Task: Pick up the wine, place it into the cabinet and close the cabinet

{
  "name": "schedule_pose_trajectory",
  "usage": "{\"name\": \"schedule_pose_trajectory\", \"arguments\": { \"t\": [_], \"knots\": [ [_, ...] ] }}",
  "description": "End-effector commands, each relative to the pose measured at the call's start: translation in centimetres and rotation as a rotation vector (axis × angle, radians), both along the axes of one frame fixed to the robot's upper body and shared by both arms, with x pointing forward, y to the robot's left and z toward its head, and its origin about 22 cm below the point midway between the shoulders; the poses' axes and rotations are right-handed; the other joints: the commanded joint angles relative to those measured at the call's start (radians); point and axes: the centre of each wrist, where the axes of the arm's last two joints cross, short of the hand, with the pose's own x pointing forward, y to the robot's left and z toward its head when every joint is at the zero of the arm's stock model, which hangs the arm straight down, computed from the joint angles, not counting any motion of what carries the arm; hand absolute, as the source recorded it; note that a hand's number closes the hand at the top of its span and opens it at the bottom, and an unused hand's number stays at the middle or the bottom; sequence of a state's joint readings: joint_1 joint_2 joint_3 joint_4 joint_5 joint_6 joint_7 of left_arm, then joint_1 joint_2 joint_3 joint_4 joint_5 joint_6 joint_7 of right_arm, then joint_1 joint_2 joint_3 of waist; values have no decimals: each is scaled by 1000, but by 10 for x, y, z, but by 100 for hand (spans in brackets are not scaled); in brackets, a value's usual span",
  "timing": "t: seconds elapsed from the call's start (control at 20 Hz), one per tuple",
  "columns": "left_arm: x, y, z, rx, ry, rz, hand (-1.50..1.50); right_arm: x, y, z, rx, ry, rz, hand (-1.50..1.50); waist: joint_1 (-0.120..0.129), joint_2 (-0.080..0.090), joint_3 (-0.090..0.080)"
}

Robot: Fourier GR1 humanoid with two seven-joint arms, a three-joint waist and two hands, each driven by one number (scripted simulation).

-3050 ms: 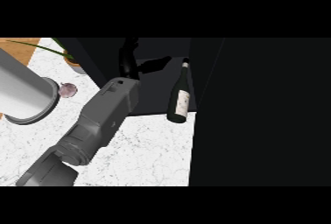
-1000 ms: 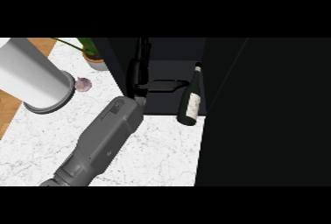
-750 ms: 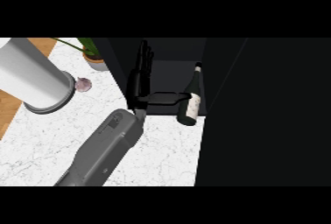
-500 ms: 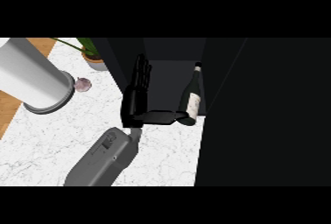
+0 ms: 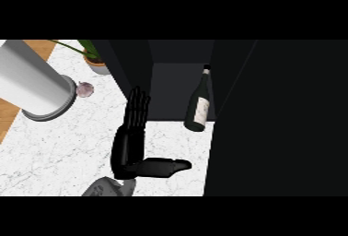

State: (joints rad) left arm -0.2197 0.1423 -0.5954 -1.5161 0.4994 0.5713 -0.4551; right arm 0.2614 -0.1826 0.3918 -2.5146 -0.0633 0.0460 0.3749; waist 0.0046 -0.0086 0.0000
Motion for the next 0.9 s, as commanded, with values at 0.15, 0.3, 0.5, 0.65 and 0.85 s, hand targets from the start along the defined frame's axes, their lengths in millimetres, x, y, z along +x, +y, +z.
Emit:
{"name": "schedule_pose_trajectory", "arguments": {
  "t": [0.15, 0.3, 0.5, 0.65, 0.85],
  "knots": [
    [-28, 27, 8, 6, -21, 23, -150, -31, -3, 25, -146, -14, 258, 150, -3, 2, 0],
    [-59, 46, -2, 21, -19, 36, -150, -41, 7, 23, -107, 44, 388, 150, 3, -1, -1],
    [-69, 68, 14, 4, 0, 30, -150, -44, 13, 24, -108, 26, 463, 150, 2, 1, -1],
    [-84, 97, 10, 60, -10, 23, -150, -40, 23, 27, -116, -3, 466, 150, 20, 1, -3],
    [-89, 109, 22, 32, -8, 53, -150, -43, 38, 31, -94, -21, 482, 150, 16, -5, -5]
  ]
}}
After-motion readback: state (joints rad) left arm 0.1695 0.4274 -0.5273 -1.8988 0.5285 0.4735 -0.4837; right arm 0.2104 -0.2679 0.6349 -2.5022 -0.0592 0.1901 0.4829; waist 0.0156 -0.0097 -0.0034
